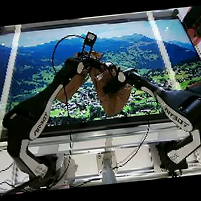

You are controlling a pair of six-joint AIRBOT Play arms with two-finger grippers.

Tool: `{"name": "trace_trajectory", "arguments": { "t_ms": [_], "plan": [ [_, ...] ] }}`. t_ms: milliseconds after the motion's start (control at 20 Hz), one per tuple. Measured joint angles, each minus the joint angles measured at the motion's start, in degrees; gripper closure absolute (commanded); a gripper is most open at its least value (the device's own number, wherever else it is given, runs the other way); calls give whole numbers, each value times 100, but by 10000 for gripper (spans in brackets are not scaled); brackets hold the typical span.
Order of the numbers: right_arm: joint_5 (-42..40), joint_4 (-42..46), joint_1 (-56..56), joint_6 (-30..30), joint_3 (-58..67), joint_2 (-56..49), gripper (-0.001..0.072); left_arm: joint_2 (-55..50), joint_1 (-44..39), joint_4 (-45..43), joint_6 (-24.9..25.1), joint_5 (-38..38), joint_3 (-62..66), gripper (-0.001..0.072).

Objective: Fold the clothes and pants, and hang the long-sleeved shirts on hangers.

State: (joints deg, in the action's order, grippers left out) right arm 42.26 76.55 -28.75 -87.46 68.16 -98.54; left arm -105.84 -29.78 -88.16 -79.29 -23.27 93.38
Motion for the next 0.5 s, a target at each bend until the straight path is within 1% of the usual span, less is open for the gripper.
{"name": "trace_trajectory", "arguments": {
  "t_ms": [50, 100, 150, 200, 250, 300, 400, 450, 500],
  "plan": [
    [-332, -70, -61, 9, -267, 188, 677, -52, 0, -9, 2, 20, 7, 170],
    [-380, -173, -120, 17, -544, 444, 677, -96, 0, -13, 2, 13, 9, 170],
    [131, -275, -179, 17, -804, 741, 676, -131, 0, -20, 7, -15, 11, 170],
    [472, -358, -229, 17, -1019, 1021, 677, -155, 0, -24, 13, -42, 13, 170],
    [640, -393, -269, 9, -1189, 1305, 676, -179, 0, -26, 20, -57, 13, 170],
    [697, -422, -302, 4, -1316, 1617, 676, -199, 0, -28, 20, -72, 15, 170],
    [511, -476, -317, -52, -1471, 2127, 676, -210, 0, -31, 20, 83, 39, 169],
    [385, -509, -308, -92, -1512, 2337, 676, -221, -7, -31, 20, 149, 48, 136],
    [302, -527, -299, -151, -1550, 2531, 676, -232, -22, -33, 22, 256, 59, 66]
  ]
}}
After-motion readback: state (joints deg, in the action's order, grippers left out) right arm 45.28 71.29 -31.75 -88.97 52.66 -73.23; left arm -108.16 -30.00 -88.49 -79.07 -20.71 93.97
